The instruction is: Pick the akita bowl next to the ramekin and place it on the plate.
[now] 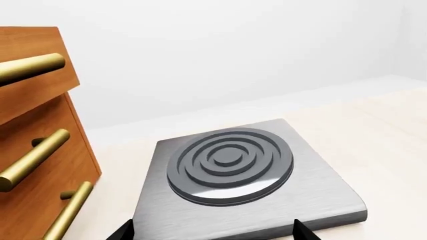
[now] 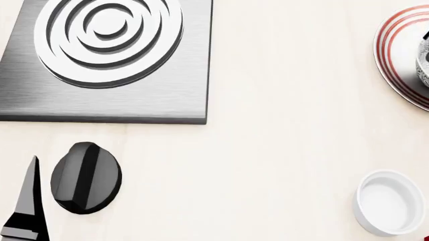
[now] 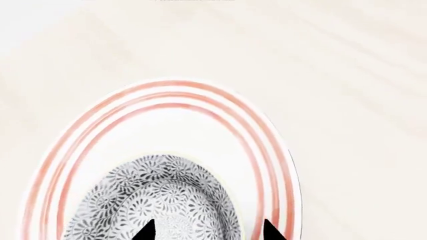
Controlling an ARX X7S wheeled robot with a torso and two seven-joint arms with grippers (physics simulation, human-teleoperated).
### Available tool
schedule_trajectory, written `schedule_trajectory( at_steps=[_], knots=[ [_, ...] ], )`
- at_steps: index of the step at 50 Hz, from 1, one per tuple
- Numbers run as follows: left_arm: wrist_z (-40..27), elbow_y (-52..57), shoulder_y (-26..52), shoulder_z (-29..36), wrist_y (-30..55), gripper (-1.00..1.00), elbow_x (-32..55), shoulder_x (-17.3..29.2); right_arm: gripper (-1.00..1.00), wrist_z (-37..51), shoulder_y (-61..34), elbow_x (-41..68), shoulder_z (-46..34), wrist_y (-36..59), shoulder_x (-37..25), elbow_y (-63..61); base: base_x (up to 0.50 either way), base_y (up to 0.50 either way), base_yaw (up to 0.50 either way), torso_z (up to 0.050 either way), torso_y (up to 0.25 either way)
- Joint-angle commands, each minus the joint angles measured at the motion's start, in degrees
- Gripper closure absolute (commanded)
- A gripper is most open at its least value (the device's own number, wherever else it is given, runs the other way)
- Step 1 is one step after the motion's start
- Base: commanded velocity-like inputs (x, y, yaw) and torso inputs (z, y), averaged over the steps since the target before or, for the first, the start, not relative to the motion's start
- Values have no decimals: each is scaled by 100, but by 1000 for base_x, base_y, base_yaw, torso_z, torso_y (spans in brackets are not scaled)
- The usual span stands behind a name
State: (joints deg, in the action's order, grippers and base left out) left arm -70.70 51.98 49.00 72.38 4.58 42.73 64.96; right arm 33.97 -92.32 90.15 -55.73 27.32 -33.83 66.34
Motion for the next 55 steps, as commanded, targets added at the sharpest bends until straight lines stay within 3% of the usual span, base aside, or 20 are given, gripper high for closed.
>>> schedule_trajectory(
  at_steps=[1, 8, 12, 22, 55],
  knots=[
    [1, -13, -37, -3, -29, -100, -17, 10, -100, -24, 14, -84, -10, -14, 11, 11, 0, 0, 0, 0, 0],
    [7, -33, -64, -2, -48, -100, -40, 19, -100, 33, 37, -251, -103, -123, -138, -476, 0, 0, 0, 0, 0],
    [19, -56, -73, -4, -56, -100, -39, 21, -100, -6, -371, -1323, -891, -380, -93, -752, 0, 0, 0, 0, 0],
    [6, -31, -108, 4, -60, -100, -66, 27, -100, 712, -765, -2430, -1721, -340, -425, -2082, 0, 0, 0, 0, 0],
    [-31, 49, -56, -86, -29, -100, 12, 42, -100, 2186, -219, -3391, -2329, -595, -1591, -5705, 0, 0, 0, 0, 0]
  ],
)
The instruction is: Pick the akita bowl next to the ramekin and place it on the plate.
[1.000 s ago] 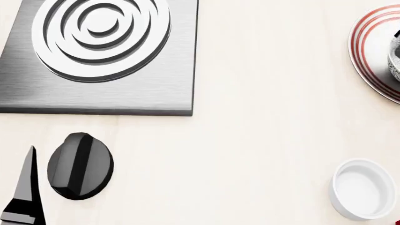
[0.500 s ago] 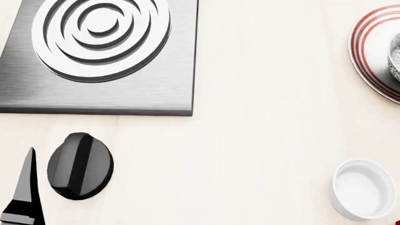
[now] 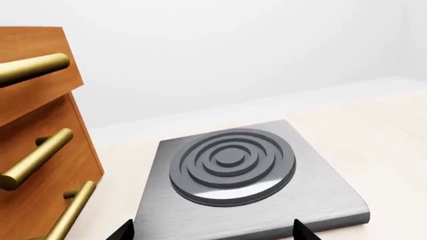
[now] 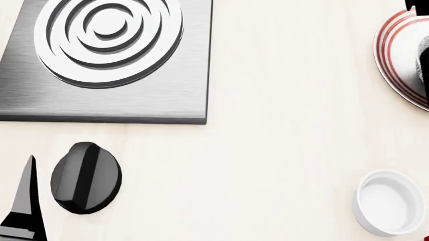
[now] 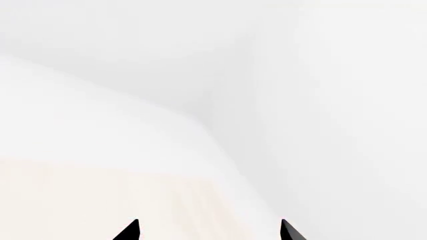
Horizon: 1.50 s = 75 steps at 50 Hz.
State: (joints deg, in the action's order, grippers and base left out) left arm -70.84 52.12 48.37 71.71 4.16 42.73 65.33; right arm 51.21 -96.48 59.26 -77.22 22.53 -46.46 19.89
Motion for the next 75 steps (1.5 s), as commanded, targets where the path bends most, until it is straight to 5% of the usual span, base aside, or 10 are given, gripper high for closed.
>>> schedule_trajectory(
  at_steps=[1, 35, 75],
  knots=[
    [-20, 34, 0, -18, 10, -100, 5, 8, -100, 503, 232, -295, -168, -160, -371, -1157, 0, 0, 0, 0, 0],
    [-43, 99, -16, -33, 53, -100, -8, -26, -100, 1541, 994, -945, -408, -723, -1271, -3682, 0, 0, 0, 0, 0],
    [-87, 207, 55, -91, 128, -100, 88, -16, -100, 2543, 1589, -2035, -890, -439, -1399, -5493, 0, 0, 0, 0, 0]
  ],
)
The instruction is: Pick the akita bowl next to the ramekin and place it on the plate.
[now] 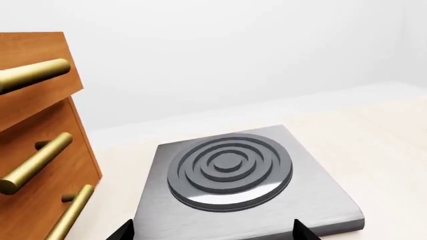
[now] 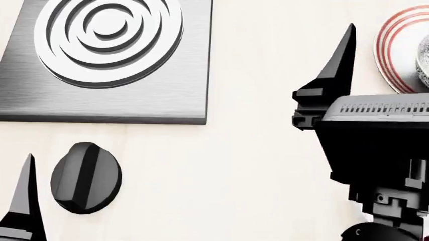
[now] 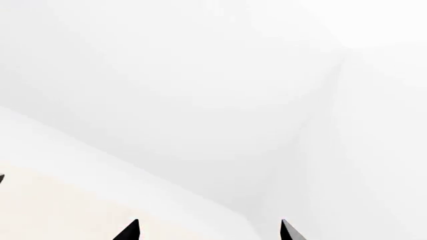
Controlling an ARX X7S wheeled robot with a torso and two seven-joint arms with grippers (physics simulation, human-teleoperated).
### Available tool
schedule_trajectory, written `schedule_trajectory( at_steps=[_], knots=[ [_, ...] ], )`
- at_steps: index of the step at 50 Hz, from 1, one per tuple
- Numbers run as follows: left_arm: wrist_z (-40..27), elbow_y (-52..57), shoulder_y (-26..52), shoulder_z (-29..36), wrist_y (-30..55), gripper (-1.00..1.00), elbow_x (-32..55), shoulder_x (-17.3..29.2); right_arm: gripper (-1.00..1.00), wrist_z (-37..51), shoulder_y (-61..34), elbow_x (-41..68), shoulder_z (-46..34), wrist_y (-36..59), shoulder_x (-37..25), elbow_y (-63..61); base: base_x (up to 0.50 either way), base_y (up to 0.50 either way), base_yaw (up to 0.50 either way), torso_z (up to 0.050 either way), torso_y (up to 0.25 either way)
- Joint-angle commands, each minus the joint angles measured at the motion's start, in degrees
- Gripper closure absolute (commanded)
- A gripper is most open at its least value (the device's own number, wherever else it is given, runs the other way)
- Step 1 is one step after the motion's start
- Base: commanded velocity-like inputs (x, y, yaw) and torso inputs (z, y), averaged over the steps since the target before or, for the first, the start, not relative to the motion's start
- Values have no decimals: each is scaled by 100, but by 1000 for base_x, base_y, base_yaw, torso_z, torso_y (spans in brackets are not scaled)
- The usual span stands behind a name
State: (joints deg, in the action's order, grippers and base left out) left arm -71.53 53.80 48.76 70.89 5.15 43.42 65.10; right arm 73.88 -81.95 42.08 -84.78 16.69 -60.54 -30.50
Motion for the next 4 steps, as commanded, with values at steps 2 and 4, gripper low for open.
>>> schedule_trajectory(
  at_steps=[2, 4],
  knots=[
    [-19, 36, 9, -6, 22, -100, 12, 6, -100, 315, 145, -359, -154, 195, 2, -543, 0, 0, 0, 0, 0],
    [-24, 40, 5, -1, 29, -100, 2, -6, -100, 363, 153, -431, -181, 257, -13, -654, 0, 0, 0, 0, 0]
  ],
)
